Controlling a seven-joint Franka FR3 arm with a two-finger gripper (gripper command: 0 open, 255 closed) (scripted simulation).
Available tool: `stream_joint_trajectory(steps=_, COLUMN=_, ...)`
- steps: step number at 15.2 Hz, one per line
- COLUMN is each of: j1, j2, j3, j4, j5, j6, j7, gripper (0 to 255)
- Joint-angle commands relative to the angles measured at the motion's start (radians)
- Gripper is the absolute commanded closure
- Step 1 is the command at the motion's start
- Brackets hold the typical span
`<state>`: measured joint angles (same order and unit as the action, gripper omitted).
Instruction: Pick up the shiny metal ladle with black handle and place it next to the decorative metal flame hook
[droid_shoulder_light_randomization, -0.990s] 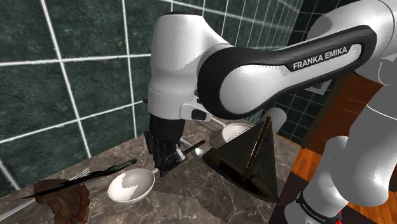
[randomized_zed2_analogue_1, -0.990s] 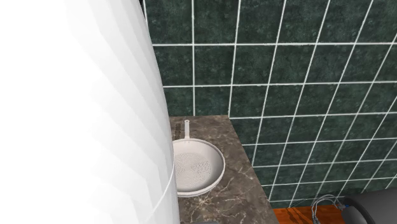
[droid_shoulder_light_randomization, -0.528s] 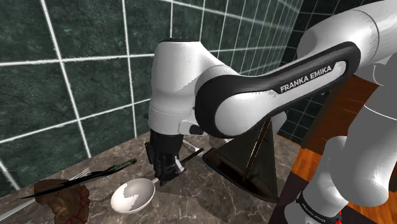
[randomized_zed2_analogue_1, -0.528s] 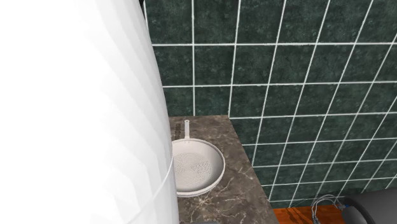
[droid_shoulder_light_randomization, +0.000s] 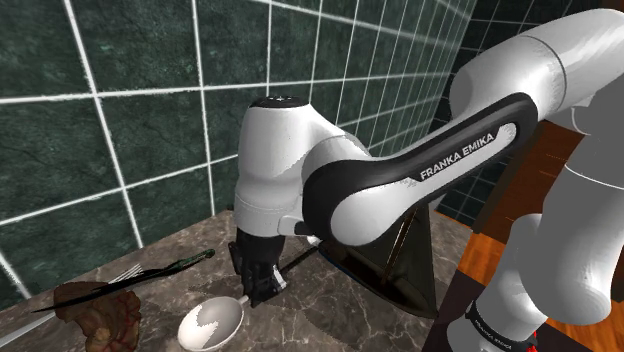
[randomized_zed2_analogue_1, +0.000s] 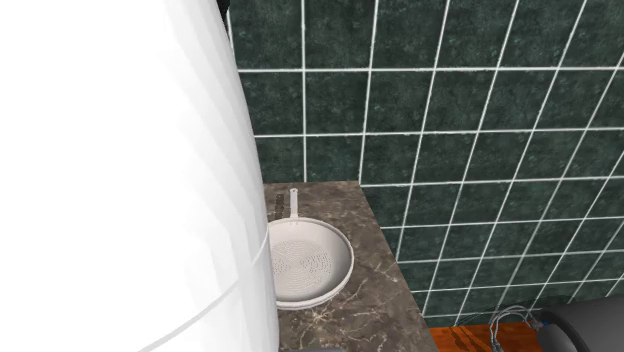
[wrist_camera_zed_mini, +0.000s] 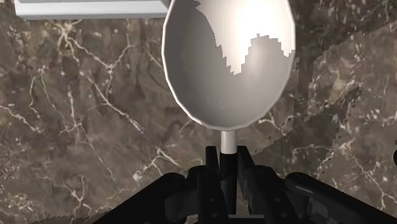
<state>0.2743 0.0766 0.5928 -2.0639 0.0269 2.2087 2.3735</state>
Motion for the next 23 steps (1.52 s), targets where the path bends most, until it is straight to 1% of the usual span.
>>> stream_joint_trajectory(steps=1, j1=0.002, j2=0.011, j3=0.0, j4=-0.017, j5=-0.007, j6=0.027, j7=0.004, gripper=255)
stream_joint_trajectory(steps=11, j1=0.015, j2=0.091, j3=-0.01, j4=-0.074, j5=-0.066, j6=0.151, j7=0.039, gripper=255)
stream_joint_trajectory(steps=19, j1=0.015, j2=0.091, j3=-0.01, j4=-0.074, j5=-0.066, j6=0.151, j7=0.039, gripper=255)
stream_joint_trajectory(steps=20, j1=0.015, j2=0.091, j3=-0.01, j4=-0.074, j5=-0.066, j6=0.151, j7=0.039, gripper=0)
stream_joint_trajectory(steps=23, j1=0.015, j2=0.091, j3=-0.01, j4=-0.074, j5=-0.066, j6=0.151, j7=0.039, gripper=0)
